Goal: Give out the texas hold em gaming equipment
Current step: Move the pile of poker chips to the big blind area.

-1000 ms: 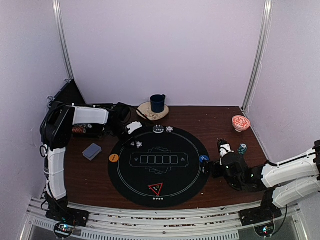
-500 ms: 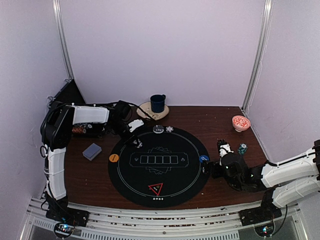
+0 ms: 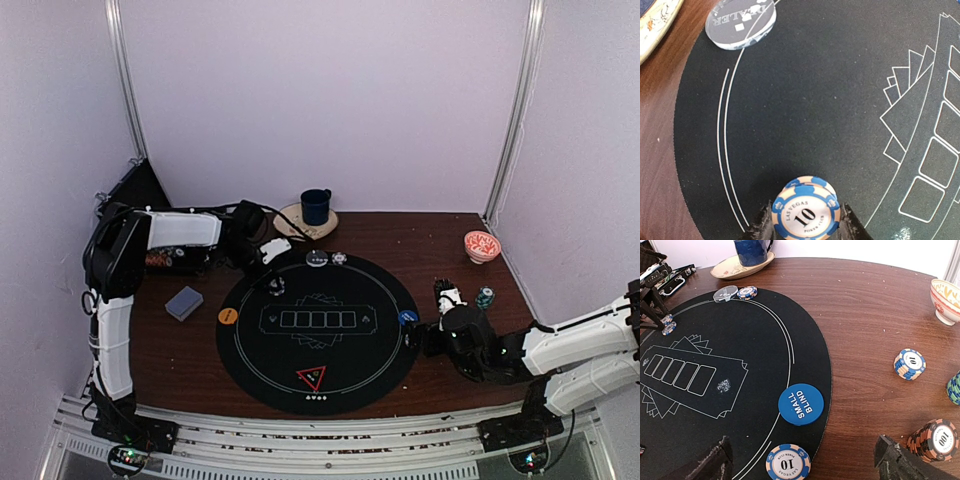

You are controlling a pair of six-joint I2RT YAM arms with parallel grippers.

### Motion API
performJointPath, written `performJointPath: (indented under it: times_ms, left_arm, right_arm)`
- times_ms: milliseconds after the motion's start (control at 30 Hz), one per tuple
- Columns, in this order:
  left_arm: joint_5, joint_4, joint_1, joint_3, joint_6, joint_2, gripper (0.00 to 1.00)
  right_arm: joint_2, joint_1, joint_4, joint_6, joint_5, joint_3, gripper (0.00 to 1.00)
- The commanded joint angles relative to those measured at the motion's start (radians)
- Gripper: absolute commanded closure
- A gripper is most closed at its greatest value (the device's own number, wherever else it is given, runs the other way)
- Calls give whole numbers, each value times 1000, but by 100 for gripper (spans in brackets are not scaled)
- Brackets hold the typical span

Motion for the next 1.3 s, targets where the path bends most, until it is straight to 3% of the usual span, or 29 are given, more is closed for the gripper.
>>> performJointPath:
  times_ms: [0, 333, 433, 533, 667, 1267]
  left_arm:
    - [-5, 10, -4, 22, -5, 26, 81]
    - [-11, 11, -5, 11, -3, 37, 75]
    - [-14, 11, -5, 10, -3, 36, 65]
    - [-14, 11, -6, 11, -4, 37, 48]
    - [-12, 11, -6, 14, -7, 39, 38]
    - [-104, -36, -17, 41, -87, 92, 37]
  right_arm:
    - [11, 7, -10, -11, 1, 25, 0]
    - [11, 9, -12, -10, 7, 27, 0]
    - [14, 10, -13, -11, 6, 29, 0]
    - [17, 10, -15, -11, 5, 29, 0]
    - [20, 11, -17, -11, 4, 31, 0]
    - [39, 16, -24, -13, 7, 41, 0]
